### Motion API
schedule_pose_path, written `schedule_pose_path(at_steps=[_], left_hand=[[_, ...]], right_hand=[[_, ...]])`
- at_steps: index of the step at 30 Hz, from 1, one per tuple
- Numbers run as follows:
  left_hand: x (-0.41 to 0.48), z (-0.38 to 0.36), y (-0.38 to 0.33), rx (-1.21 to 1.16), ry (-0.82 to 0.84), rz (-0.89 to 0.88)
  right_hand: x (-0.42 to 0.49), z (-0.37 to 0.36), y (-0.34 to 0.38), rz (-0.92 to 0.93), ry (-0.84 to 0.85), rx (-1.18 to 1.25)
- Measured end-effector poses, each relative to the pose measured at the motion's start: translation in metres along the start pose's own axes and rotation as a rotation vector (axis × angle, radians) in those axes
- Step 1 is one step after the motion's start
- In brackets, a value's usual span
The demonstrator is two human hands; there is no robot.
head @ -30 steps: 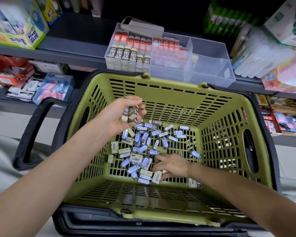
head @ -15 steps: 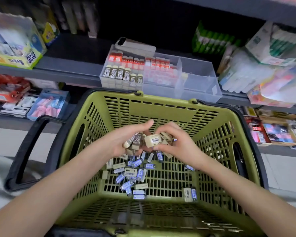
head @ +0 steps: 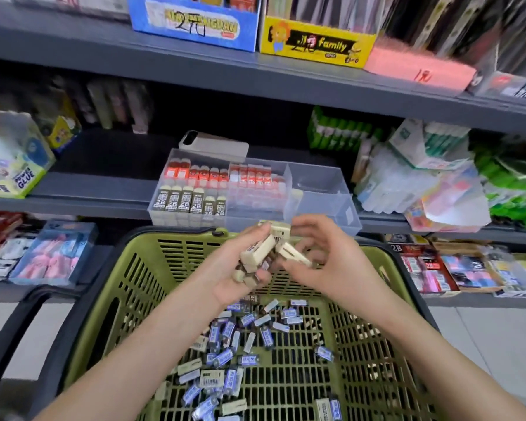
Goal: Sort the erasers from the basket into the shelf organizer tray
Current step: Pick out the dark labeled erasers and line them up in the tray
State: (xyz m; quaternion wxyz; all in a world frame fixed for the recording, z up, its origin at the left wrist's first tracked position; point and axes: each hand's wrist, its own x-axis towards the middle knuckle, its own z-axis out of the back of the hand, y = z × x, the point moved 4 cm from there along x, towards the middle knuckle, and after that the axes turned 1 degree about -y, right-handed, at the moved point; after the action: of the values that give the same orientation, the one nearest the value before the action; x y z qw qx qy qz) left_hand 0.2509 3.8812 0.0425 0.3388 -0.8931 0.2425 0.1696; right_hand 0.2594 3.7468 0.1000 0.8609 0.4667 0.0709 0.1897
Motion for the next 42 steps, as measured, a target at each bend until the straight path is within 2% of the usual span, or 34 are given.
schedule_pose_path(at_steps=[6, 12, 14, 18, 25, 28, 30, 32, 37, 40, 42], left_hand=[[0.013, -0.011, -0.022, -0.061, 0.022, -0.046], [0.020, -0.010, -0.047, -0.047, -0.016, -0.118], [0.022, -0.009, -0.056, -0.044, -0.041, -0.145], [0.027, -0.011, -0.066, -0.048, -0.068, -0.162], [0.031, -0.017, -0.069, 0.026, -0.104, -0.167], [0.033, -0.020, -0.069, 0.066, -0.111, -0.156], [0.035, -0.023, -0.069, 0.086, -0.108, -0.155], [0.037, -0.025, -0.069, 0.106, -0.100, -0.157], [0.040, -0.036, -0.066, 0.081, -0.068, -0.137], [0.041, -0.042, -0.068, 0.059, -0.033, -0.145], [0.040, -0.042, -0.072, 0.043, -0.029, -0.157]], right_hand=[[0.040, 0.058, -0.013, -0.015, -0.233, 0.049], [0.118, 0.080, -0.046, -0.044, -0.284, -0.402], [0.140, 0.076, -0.051, -0.089, -0.253, -0.485], [0.166, 0.051, -0.056, -0.064, -0.077, -0.550], [0.159, 0.044, -0.063, -0.165, 0.159, -0.381], [0.151, 0.051, -0.044, -0.031, 0.006, -0.454], [0.134, 0.048, -0.023, 0.075, -0.078, -0.204], [0.117, 0.041, -0.005, 0.123, -0.051, 0.001], [0.104, 0.032, 0.001, 0.081, -0.016, 0.080], [0.112, 0.048, -0.008, 0.016, -0.134, 0.246], [0.126, 0.067, -0.023, -0.039, -0.247, 0.221]])
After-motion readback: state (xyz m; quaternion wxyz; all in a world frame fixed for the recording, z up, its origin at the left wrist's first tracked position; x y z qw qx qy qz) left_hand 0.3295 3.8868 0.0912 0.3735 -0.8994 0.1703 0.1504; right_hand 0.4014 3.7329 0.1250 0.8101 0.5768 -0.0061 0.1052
